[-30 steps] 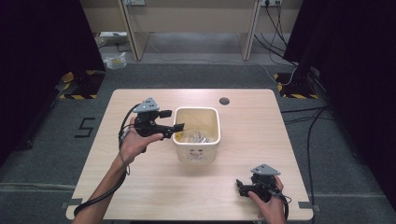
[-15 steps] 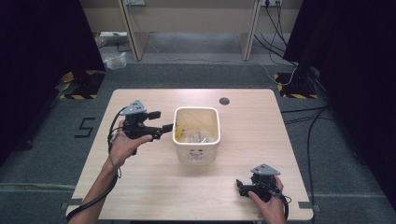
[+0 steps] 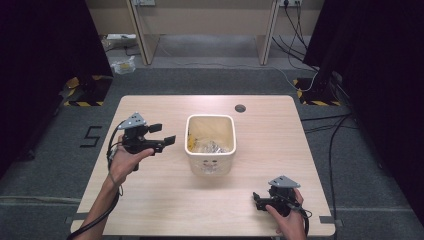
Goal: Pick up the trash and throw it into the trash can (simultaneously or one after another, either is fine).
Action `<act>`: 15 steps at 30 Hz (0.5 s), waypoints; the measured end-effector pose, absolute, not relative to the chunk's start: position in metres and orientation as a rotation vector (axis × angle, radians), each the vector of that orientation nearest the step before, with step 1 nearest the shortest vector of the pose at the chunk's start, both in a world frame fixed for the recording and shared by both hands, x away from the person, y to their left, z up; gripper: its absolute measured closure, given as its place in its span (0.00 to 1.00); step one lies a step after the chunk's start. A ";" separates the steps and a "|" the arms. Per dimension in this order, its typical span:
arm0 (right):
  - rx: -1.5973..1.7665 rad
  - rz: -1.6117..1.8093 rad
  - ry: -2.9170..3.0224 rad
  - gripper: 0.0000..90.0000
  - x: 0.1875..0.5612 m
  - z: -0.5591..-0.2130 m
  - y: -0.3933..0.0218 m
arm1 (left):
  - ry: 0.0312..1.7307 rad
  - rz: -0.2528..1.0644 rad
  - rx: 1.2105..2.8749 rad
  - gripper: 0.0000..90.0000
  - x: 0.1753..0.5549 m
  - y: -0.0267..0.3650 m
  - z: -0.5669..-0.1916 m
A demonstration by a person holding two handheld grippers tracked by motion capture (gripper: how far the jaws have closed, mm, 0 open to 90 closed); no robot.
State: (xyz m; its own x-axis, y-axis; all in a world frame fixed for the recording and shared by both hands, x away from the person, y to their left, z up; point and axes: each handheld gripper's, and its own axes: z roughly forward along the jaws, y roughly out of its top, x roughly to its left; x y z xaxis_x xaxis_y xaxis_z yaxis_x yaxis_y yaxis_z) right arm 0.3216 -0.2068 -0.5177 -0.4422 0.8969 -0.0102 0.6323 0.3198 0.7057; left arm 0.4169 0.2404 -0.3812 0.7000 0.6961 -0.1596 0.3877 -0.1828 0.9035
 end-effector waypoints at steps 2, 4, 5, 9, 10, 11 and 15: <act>1.357 0.896 2.191 0.05 0.322 -0.518 -0.207 | 0.860 0.350 1.803 0.23 0.416 0.241 -0.383; 1.357 0.896 2.191 0.05 0.322 -0.518 -0.207 | 0.865 0.359 1.805 0.23 0.414 0.243 -0.386; 1.357 0.897 2.190 0.05 0.322 -0.518 -0.207 | 0.868 0.362 1.811 0.24 0.413 0.243 -0.388; 1.356 0.897 2.190 0.05 0.322 -0.518 -0.207 | 0.889 0.357 1.818 0.24 0.414 0.247 -0.396; 1.357 0.896 2.191 0.05 0.322 -0.518 -0.207 | 0.893 0.357 1.815 0.24 0.414 0.248 -0.399; 1.357 0.896 2.191 0.05 0.322 -0.518 -0.207 | 0.898 0.355 1.819 0.24 0.415 0.249 -0.401; 1.357 0.896 2.191 0.05 0.322 -0.518 -0.207 | 0.917 0.360 1.819 0.24 0.414 0.253 -0.410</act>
State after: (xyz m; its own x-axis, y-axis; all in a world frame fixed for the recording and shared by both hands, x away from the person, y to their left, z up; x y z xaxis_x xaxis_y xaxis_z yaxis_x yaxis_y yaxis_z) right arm 0.3216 -0.2068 -0.5176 -0.4420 0.8970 -0.0098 0.6331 0.3196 0.7050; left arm 0.4141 0.2530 -0.4100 0.6650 0.7287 -0.1636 0.4229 -0.1868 0.8867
